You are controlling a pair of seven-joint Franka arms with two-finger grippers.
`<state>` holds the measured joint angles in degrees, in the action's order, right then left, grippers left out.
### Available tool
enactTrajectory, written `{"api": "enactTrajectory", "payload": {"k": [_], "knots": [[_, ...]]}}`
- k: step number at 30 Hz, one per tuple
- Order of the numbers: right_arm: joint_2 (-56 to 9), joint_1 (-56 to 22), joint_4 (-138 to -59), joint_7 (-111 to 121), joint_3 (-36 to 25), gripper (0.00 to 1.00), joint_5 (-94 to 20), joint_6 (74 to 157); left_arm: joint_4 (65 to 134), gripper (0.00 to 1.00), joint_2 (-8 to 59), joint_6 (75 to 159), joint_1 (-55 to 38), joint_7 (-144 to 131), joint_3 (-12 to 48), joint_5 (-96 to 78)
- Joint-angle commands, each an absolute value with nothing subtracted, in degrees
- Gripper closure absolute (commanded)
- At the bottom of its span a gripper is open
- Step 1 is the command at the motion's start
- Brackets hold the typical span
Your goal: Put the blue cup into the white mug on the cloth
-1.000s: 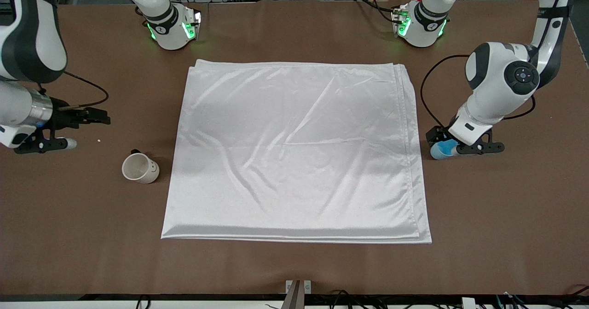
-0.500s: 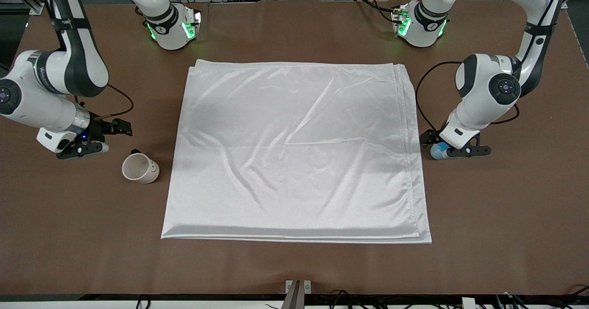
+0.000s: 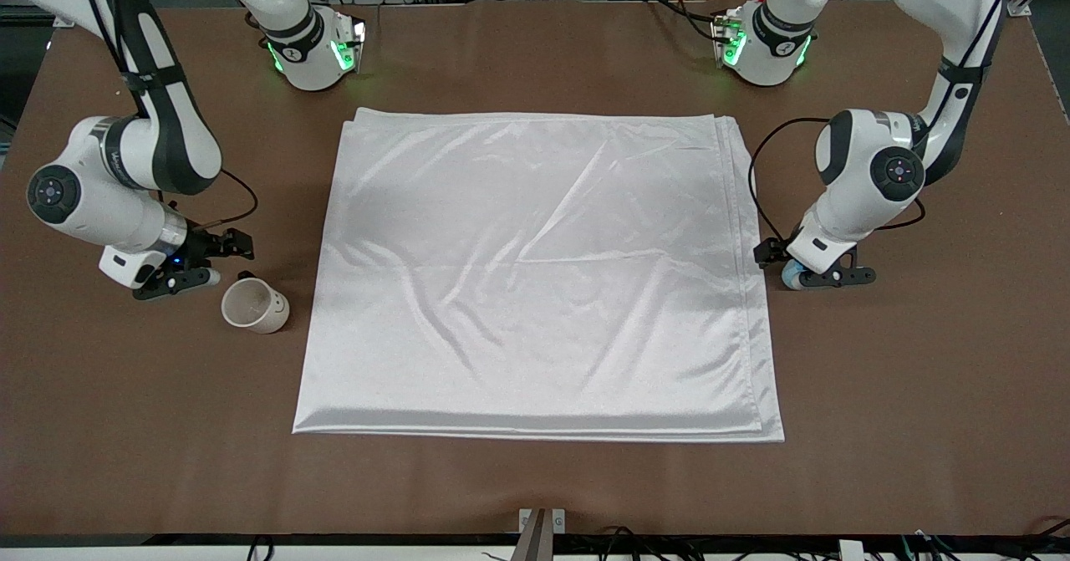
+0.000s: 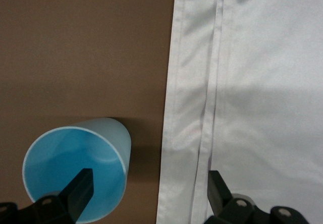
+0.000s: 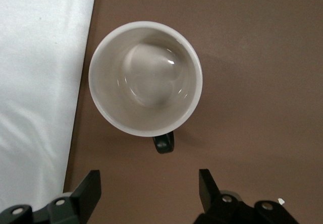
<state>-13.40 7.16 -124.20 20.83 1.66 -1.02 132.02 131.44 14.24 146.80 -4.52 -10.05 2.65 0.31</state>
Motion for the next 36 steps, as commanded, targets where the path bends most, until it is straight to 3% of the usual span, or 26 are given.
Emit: {"api": "enactTrajectory", "payload": {"k": [1, 7, 8, 10, 13, 16, 27, 36], "knots": [[-15.4, 8.2, -124.0, 21.7, 2.3, 0.17, -0.4, 134.9, 132.4, 0.00, 15.0, 149.1, -3.8, -9.0, 2.7, 0.4], [-17.5, 7.9, -123.9, 21.7, 2.3, 0.23, 0.4, 138.2, 132.8, 0.00, 15.5, 150.0, -3.2, -8.8, 2.7, 0.4], [-17.8, 7.8, -123.9, 21.7, 2.3, 0.24, 0.4, 138.7, 132.8, 0.06, 15.6, 150.0, -3.2, -8.6, 2.7, 0.4], [-18.5, 7.7, -123.9, 21.7, 2.3, 0.27, 0.4, 139.3, 132.8, 0.26, 15.7, 150.0, -3.2, -8.1, 2.7, 0.4], [-19.4, 7.6, -123.8, 21.7, 2.3, 0.31, 0.4, 140.7, 132.8, 0.72, 15.9, 150.0, -2.9, -7.3, 2.7, 0.4], [-20.1, 7.6, -123.7, 21.7, 2.3, 0.45, 0.4, 141.8, 132.8, 1.00, 16.0, 150.0, -1.9, -6.6, 2.8, 0.4], [-20.4, 7.3, -123.3, 21.9, 2.4, 0.98, 0.4, 141.8, 132.5, 1.00, 15.7, 149.9, -1.8, -3.5, 2.7, 0.4], [-17.8, 5.7, -121.1, 21.1, 2.9, 1.00, 0.1, 136.9, 132.1, 1.00, 14.9, 149.8, -1.8, -2.5, 2.8, 0.4]]}}
